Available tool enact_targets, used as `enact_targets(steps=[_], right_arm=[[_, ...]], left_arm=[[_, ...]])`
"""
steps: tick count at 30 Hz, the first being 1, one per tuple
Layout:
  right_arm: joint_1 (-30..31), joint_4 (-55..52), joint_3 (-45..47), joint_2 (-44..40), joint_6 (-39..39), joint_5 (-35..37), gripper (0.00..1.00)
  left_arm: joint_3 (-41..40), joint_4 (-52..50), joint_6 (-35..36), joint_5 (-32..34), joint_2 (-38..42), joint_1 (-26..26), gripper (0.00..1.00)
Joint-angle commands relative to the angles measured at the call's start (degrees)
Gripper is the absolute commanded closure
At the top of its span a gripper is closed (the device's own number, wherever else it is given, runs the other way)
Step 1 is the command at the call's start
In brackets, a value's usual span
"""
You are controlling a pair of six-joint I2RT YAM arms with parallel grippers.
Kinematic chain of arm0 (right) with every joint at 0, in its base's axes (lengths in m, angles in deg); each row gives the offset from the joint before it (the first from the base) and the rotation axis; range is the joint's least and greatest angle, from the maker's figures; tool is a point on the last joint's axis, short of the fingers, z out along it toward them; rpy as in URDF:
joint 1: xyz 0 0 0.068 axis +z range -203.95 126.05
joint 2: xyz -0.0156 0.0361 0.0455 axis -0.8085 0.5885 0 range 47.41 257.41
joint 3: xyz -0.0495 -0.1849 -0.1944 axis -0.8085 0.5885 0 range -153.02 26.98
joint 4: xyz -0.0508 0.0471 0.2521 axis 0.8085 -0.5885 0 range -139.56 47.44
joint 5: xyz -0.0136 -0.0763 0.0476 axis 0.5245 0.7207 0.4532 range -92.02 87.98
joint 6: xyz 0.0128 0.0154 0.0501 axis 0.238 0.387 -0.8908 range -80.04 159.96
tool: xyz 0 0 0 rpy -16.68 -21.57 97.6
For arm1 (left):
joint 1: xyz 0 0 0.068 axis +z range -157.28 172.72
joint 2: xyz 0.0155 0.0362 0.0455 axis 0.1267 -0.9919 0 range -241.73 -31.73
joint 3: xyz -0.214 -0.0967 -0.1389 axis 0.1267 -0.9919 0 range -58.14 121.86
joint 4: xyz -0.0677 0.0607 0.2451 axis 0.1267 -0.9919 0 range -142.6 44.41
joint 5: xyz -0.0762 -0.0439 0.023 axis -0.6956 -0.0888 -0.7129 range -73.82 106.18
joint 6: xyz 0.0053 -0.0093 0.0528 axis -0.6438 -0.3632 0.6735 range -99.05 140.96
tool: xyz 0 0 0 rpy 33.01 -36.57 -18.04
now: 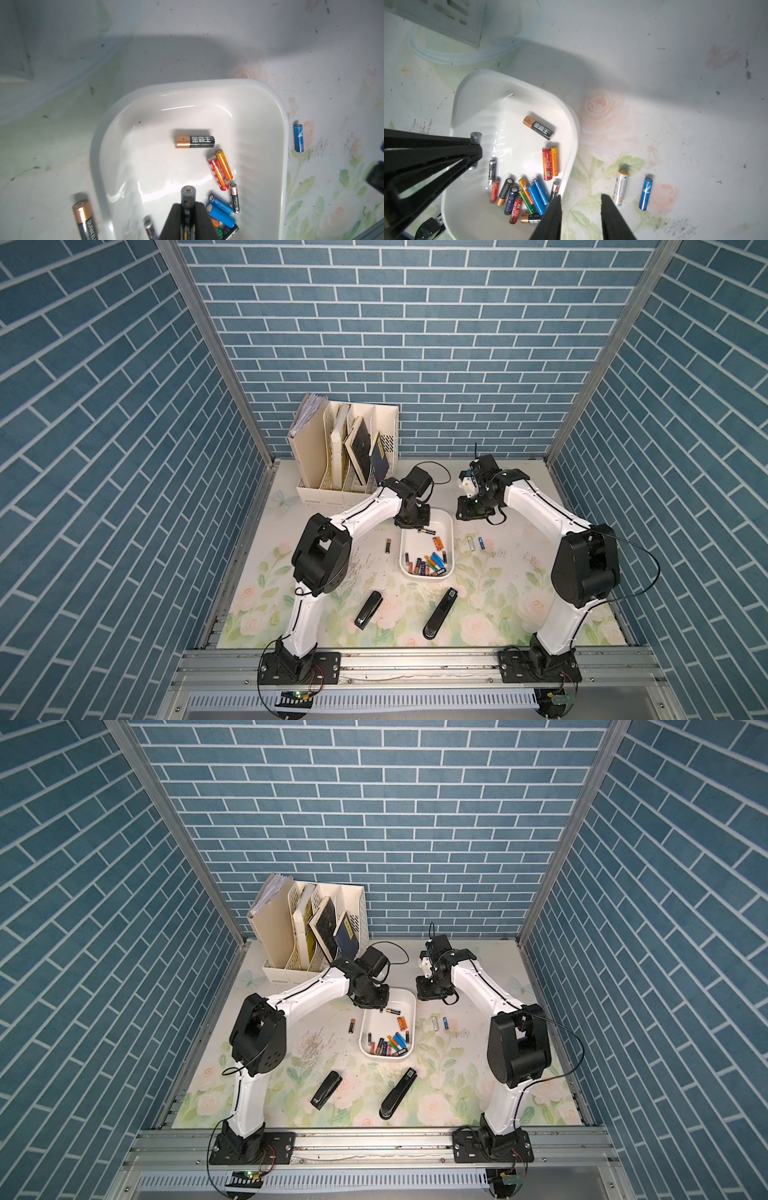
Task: Take the batteries out of the storage box
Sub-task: Pick up the battery from the storage box, then place the battery at the center of the board.
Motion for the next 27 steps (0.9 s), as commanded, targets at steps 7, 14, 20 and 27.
enact_targets(steps=[7,14,20,27], right_arm=[[4.39,-1.22,-3.57,0.03,-3.79,1.35,0.64],[7.02,-1.46,-5.77,2.50,-4.84,1.48,0.64],[7.49,-2.08,-6.89,3.92,-5.08,1.79,0.64],[7.96,-1.99,-6.39,4.93,-5.25,1.97,0.64]], left_arm=[[-14.80,2.38,1.80,0.66,12.55,7.59,0.82],[-25.51,4.51,6.16,2.01,15.61,13.96,0.82],[-27.41,7.00,8.25,0.78,12.43,14.89,0.82],[-25.76,8.40,8.64,-1.53,8.49,14.86,0.82]])
